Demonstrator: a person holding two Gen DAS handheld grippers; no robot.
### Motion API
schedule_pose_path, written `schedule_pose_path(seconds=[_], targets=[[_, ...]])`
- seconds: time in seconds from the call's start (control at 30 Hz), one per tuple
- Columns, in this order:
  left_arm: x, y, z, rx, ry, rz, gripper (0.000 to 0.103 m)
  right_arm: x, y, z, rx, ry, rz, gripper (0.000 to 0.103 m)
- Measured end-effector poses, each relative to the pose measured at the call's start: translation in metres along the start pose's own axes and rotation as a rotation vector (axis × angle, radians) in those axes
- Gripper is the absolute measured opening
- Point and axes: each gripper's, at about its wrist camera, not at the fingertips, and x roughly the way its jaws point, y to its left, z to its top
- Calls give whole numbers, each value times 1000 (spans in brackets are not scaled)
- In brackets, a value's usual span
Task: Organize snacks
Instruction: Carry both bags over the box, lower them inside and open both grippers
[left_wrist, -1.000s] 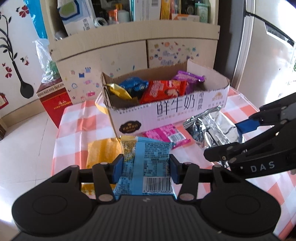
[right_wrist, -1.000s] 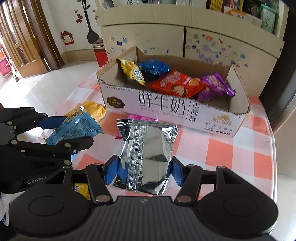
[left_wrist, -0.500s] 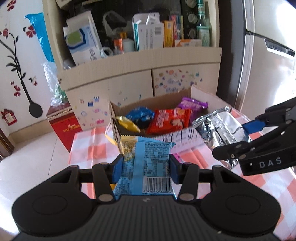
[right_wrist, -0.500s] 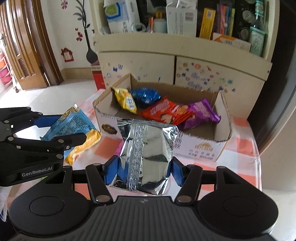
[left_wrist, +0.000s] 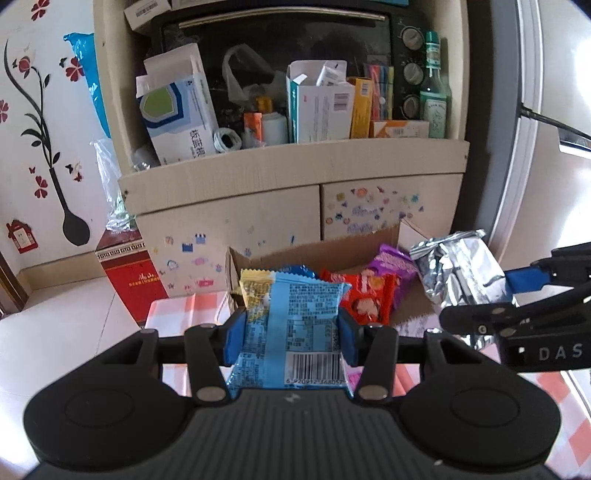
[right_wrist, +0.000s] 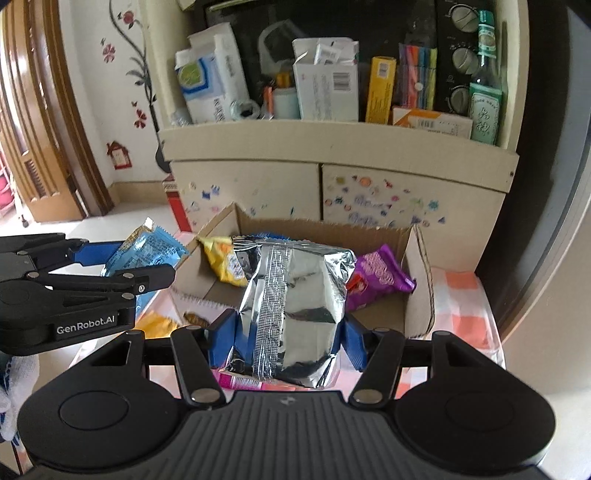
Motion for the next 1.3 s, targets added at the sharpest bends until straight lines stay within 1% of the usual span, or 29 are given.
schedule_pose_path(seconds=[0.13, 0.33, 0.53, 0.67, 0.73, 0.8, 0.83, 0.87, 1.0, 1.1, 1.23, 1.3], targets=[[16, 3, 8, -11, 0, 7, 49, 8, -9, 6, 29, -12, -5, 66], [43, 7, 15, -50, 22, 20, 49, 25, -19, 13, 81, -17, -11, 66], [63, 8, 29, -64, 13, 15, 49, 36, -27, 20, 110, -39, -33, 66], [81, 11, 36, -90, 25, 11, 50, 49, -39, 25, 181, -39, -31, 66], [90, 12, 36, -99, 35, 10, 51, 55, -46, 26, 225, -61, -44, 67], [96, 11, 34, -112, 48, 18, 65, 58, -52, 26, 259, -73, -60, 71], [96, 11, 34, -120, 53, 25, 74, 59, -54, 27, 271, -75, -64, 78], [95, 11, 33, -127, 49, 27, 75, 58, -55, 27, 275, -78, -65, 82], [81, 12, 38, -138, 33, 15, 77, 50, -52, 28, 244, -91, -64, 84], [66, 15, 38, -142, 22, 13, 80, 46, -52, 28, 256, -80, -39, 85], [56, 18, 28, -116, 41, 41, 80, 43, -43, 25, 216, -62, -34, 87], [53, 22, 22, -121, 58, 54, 80, 41, -38, 23, 196, -56, -24, 88]])
